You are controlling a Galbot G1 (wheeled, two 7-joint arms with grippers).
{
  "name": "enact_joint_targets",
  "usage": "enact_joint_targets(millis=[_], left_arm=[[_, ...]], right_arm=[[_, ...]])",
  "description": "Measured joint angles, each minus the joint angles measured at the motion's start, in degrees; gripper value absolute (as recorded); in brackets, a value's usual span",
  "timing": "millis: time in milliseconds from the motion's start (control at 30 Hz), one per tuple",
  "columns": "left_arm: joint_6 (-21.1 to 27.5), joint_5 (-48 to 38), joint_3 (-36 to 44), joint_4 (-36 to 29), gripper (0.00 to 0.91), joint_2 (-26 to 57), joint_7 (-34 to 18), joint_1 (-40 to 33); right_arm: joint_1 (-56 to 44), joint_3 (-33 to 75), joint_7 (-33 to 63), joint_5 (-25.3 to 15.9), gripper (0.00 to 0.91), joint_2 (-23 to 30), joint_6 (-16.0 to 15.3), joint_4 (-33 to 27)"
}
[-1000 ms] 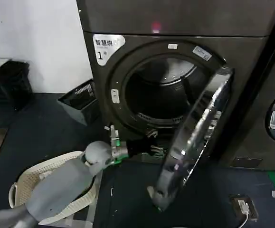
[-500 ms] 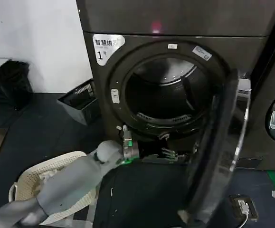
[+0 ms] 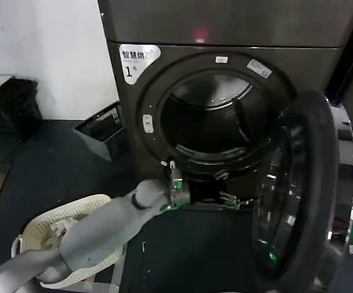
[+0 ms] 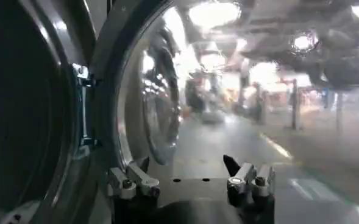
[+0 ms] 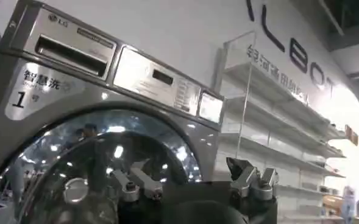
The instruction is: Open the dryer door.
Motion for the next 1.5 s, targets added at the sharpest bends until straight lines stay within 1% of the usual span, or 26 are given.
enact_joint_targets(millis=[267,500,800,1033,1267,1400,1500], left_arm=[[-0.20,0.09,0.64,1.65,0.907,-2.53,0.04,-0.59],[-0.25,0.74,0.86,2.41,0.907,-4.35,-0.05,-0.61],[-0.78,1.24,1.08,4.29,0.907,-7.48,-1.09,-1.02],[-1.62,1.72,1.13,4.97,0.907,-8.86,-1.97,-1.00],[-2.47,2.81,1.84,5.56,0.907,-10.67,-2.71,-0.90],[-2.44,3.28,2.02,6.23,0.907,-11.78,-3.21,-1.07],[-1.68,5.64,1.77,6.97,0.907,-12.87,-3.30,-1.09]], right_arm=[[-1.08,3.06,0.76,-1.39,0.907,-0.59,-0.41,0.13],[-2.18,5.28,1.67,-1.39,0.907,-1.25,-2.04,-0.36],[-3.64,7.09,1.67,-1.05,0.907,-0.54,-1.81,-0.32],[-3.51,7.86,1.99,-1.01,0.907,-1.27,-1.90,-0.80],[-4.43,9.11,2.36,-0.96,0.907,-0.41,-1.86,-0.39],[-5.01,9.85,2.39,-0.91,0.907,-0.36,-1.85,-0.21],[-5.29,10.29,2.40,-0.86,0.907,-0.19,-1.86,0.09]])
